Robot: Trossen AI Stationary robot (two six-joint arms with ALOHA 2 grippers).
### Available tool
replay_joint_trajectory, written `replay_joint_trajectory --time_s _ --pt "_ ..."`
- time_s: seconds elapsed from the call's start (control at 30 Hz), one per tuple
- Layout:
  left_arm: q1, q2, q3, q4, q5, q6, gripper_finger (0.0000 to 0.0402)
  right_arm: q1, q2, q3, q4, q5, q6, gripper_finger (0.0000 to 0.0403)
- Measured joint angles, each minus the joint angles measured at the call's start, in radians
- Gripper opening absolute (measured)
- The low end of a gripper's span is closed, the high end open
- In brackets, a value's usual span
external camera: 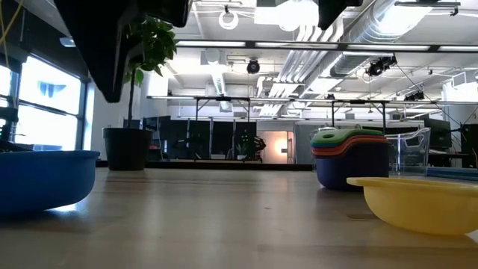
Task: Nest measuring cups in basket
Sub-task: Stack the blue measuring cup on top of the green measuring cup
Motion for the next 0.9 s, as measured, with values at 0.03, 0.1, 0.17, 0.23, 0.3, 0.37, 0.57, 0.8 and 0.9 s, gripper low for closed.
replay_joint_trajectory --time_s 0.03,0.1,0.17,0.23,0.3,0.37,0.57,0.8,0.9 --pt "-0.006 0.007 0.000 0.010 0.000 0.000 0.0131 0.000 0.000 0.000 0.000 -0.001 0.002 0.0064" --pt "-0.018 0.020 0.000 0.016 0.000 0.000 0.0131 0.000 0.000 0.000 0.000 -0.001 0.001 0.0064" --pt "-0.030 0.031 0.000 0.037 -0.001 0.000 0.0131 0.000 0.000 0.000 0.000 -0.001 0.001 0.0064" --pt "-0.041 0.044 0.000 0.044 0.000 0.000 0.0131 0.000 0.000 0.000 0.000 -0.001 -0.001 0.0064" --pt "-0.052 0.057 0.000 0.052 0.000 0.000 0.0131 0.000 0.000 0.000 0.000 -0.001 0.001 0.0064" --pt "-0.060 0.068 0.000 0.062 -0.001 0.000 0.0131 0.000 0.000 0.000 0.000 -0.001 0.001 0.0064" --pt "-0.069 0.088 0.000 0.074 -0.001 0.000 0.0131 0.000 0.000 0.000 0.000 0.000 0.001 0.0064" --pt "-0.069 0.100 0.000 0.090 -0.008 0.024 0.0131 0.000 0.000 0.000 0.000 0.003 0.002 0.0064" --pt "-0.074 0.105 0.000 0.084 -0.008 0.024 0.0131 0.000 0.000 0.000 0.000 0.003 0.002 0.0064"
